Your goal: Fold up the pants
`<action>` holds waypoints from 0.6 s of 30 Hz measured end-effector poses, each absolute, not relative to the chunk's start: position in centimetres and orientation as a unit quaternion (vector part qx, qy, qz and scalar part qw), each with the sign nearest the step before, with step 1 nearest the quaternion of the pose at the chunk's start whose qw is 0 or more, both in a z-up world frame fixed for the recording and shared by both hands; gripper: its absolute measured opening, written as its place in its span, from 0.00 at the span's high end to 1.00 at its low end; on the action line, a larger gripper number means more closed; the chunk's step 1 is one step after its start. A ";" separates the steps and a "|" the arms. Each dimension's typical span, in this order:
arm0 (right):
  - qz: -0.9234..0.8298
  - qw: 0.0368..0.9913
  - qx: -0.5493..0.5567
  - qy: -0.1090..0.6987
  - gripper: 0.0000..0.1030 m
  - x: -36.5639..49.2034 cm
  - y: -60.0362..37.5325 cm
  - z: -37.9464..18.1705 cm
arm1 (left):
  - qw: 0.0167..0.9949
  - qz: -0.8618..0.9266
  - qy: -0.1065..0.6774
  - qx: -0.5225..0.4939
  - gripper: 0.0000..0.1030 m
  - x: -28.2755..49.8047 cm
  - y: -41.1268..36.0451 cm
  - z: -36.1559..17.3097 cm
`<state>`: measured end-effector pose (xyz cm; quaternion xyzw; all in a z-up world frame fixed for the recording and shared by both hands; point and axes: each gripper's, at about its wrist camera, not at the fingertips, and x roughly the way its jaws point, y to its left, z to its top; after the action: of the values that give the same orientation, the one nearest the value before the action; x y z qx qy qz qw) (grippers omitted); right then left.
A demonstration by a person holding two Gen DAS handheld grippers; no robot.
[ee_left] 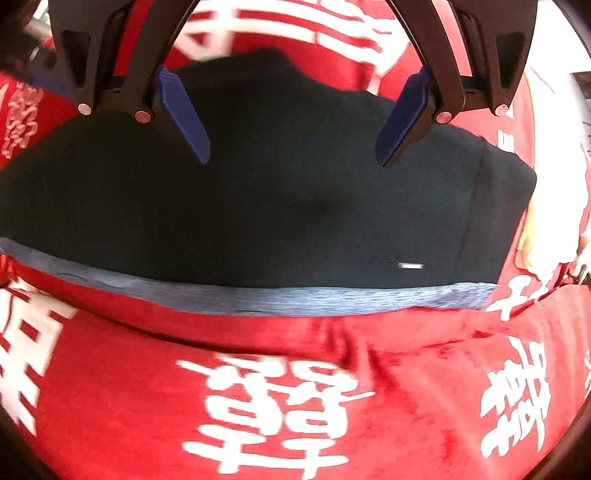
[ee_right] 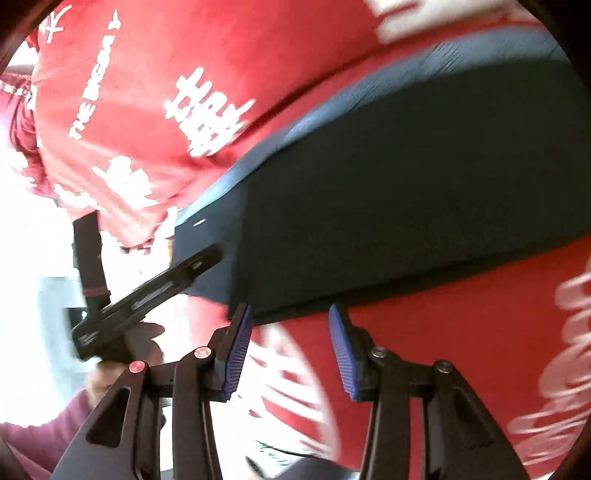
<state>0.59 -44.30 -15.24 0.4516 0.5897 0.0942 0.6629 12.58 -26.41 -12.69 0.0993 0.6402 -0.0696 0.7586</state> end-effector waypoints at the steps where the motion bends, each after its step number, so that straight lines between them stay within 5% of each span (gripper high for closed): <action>1: 0.096 0.657 0.461 0.589 0.55 0.7 -43.0 -15.9 | 0.759 -0.067 0.640 0.100 0.11 12.9 -25.5 -13.4; 11: 0.067 0.623 0.549 0.553 0.55 1.4 -40.8 -18.5 | 0.748 -0.096 0.653 0.074 0.11 12.6 -23.2 -16.7; 12: 0.060 0.617 0.558 0.553 0.63 1.7 -41.3 -18.8 | 0.747 -0.098 0.653 0.073 0.11 12.7 -23.2 -16.7; 13: 0.048 0.612 0.561 0.555 0.92 2.0 -41.5 -19.0 | 0.749 -0.105 0.651 0.069 0.11 12.6 -23.2 -16.3; 18: 0.050 0.654 0.498 0.567 0.92 1.8 -40.3 -16.1 | 0.749 -0.145 0.638 0.104 0.11 10.3 -24.2 -15.3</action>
<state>1.80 -40.26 -16.09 0.4979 0.5670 0.0499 0.6544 10.26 -24.16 -15.30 0.1037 0.6380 -0.1448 0.7491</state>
